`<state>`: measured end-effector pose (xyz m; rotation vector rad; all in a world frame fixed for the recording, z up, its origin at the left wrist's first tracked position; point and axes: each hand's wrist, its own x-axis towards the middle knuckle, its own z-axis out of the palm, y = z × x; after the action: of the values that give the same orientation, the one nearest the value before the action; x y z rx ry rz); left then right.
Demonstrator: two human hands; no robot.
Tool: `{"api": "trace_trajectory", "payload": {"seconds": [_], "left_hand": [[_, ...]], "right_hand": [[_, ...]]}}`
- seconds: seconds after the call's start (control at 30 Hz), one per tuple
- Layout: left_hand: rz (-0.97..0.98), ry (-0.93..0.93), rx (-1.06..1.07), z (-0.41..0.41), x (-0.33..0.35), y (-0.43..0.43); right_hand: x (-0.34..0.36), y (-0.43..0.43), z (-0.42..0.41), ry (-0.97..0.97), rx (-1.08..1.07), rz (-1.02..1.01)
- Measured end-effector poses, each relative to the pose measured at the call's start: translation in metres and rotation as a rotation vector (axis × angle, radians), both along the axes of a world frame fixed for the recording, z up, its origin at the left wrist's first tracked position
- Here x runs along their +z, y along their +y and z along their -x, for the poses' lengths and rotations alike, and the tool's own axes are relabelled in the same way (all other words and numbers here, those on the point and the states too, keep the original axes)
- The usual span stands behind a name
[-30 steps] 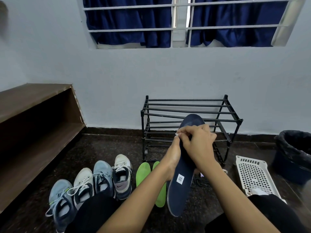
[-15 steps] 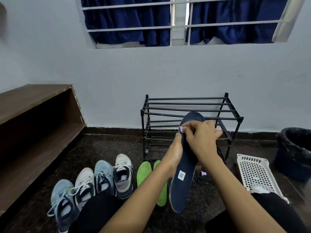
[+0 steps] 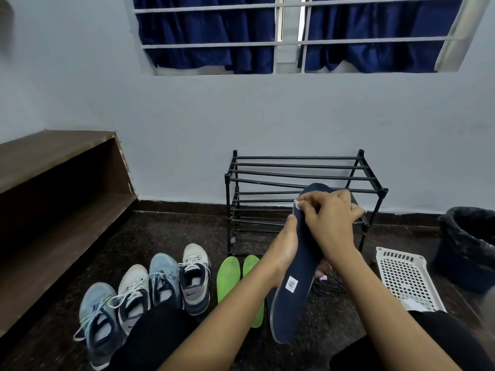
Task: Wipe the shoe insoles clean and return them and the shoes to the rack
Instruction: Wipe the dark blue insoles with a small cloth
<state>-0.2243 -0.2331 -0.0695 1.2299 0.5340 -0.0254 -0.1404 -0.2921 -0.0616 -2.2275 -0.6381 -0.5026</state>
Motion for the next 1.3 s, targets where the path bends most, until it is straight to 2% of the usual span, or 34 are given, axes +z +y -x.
{"api": "trace_trajectory", "payload": {"seconds": [0.17,0.3,0.53,0.8,0.93,1.13,1.3], "left_hand": [[-0.004,-0.002,0.108,0.000,0.001,0.006],[-0.060,0.000,0.193,-0.002,0.002,0.014],[-0.024,-0.030,0.062,0.002,0.006,0.002],[-0.040,-0.010,0.176,-0.004,0.002,0.016],[-0.046,-0.013,0.211,-0.007,0.001,0.017],[0.056,-0.085,0.149,-0.006,0.004,0.004],[0.107,-0.127,0.148,-0.009,0.002,0.010]], "right_hand": [[-0.002,-0.002,0.016,0.045,0.077,0.019],[-0.006,-0.001,0.024,0.090,0.163,-0.068],[0.000,0.000,0.004,-0.032,-0.028,-0.012],[-0.013,0.002,0.014,0.080,0.130,-0.031],[-0.011,0.001,0.018,0.006,0.046,0.044],[0.002,-0.002,0.005,-0.074,-0.113,0.076],[0.000,-0.003,0.012,-0.073,-0.081,0.078]]}}
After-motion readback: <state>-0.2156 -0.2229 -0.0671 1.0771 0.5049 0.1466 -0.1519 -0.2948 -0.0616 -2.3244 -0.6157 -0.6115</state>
